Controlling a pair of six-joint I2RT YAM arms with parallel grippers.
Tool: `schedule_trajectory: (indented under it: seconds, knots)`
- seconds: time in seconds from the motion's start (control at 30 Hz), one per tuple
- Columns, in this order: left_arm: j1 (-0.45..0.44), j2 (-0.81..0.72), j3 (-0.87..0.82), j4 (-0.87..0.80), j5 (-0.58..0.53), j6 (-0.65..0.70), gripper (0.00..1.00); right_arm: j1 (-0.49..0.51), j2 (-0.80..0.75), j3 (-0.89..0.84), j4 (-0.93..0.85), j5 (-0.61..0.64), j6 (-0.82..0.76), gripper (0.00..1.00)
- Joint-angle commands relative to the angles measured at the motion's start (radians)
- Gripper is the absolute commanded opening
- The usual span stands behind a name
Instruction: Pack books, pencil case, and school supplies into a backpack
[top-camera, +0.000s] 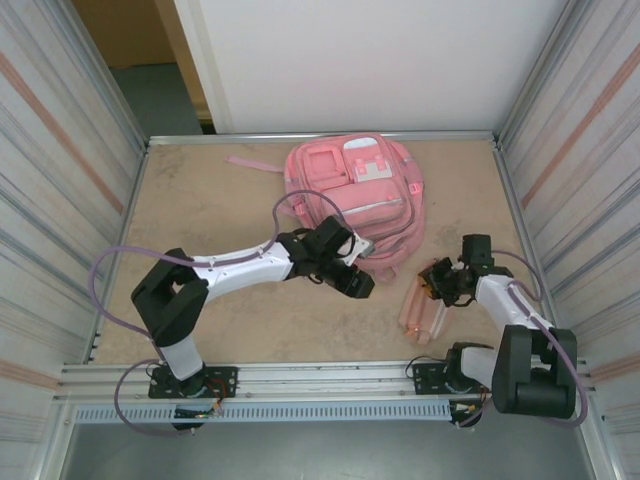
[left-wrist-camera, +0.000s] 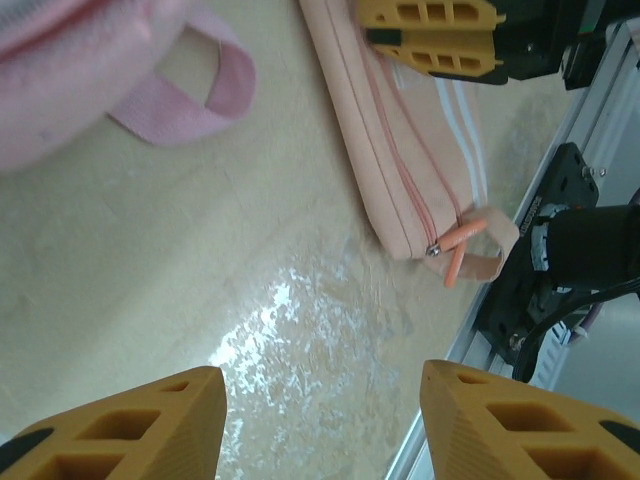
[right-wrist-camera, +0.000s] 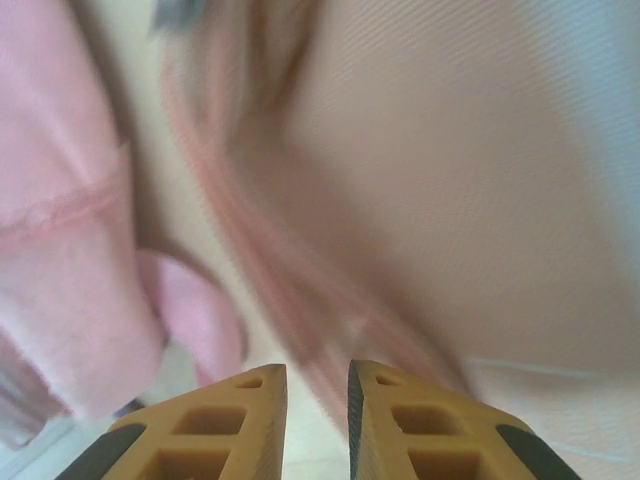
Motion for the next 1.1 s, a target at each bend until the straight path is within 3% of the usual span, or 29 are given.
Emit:
schedule_trajectory:
  seconds: [0.0,0.1,0.27,0.43,0.7,0.9,1.07]
  knots:
    - [-0.006,0.024,-0.005,0.046,0.040,-0.066,0.54,0.096,-0.010,0.004,0.081,-0.025,0.153,0.25]
    - [-0.016,0.064,0.025,0.065,0.085,-0.104,0.54,0.083,-0.035,0.070,-0.027,0.031,0.071,0.32]
    - [-0.075,0.128,0.126,0.091,0.109,-0.081,0.54,-0.098,-0.077,0.148,-0.222,0.148,-0.194,0.39]
    - [-0.084,0.251,0.185,0.126,0.131,-0.164,0.55,-0.261,-0.049,0.112,-0.203,0.061,-0.296,0.40]
    - [-0.087,0.355,0.232,0.190,0.168,-0.245,0.55,-0.283,0.088,0.052,-0.159,0.010,-0.388,0.41]
    - [-0.088,0.418,0.208,0.246,0.151,-0.281,0.54,-0.281,0.087,0.011,-0.116,-0.024,-0.405,0.38]
    - [-0.081,0.466,0.235,0.309,0.254,-0.328,0.50,-0.281,0.049,-0.017,-0.091,-0.051,-0.381,0.36]
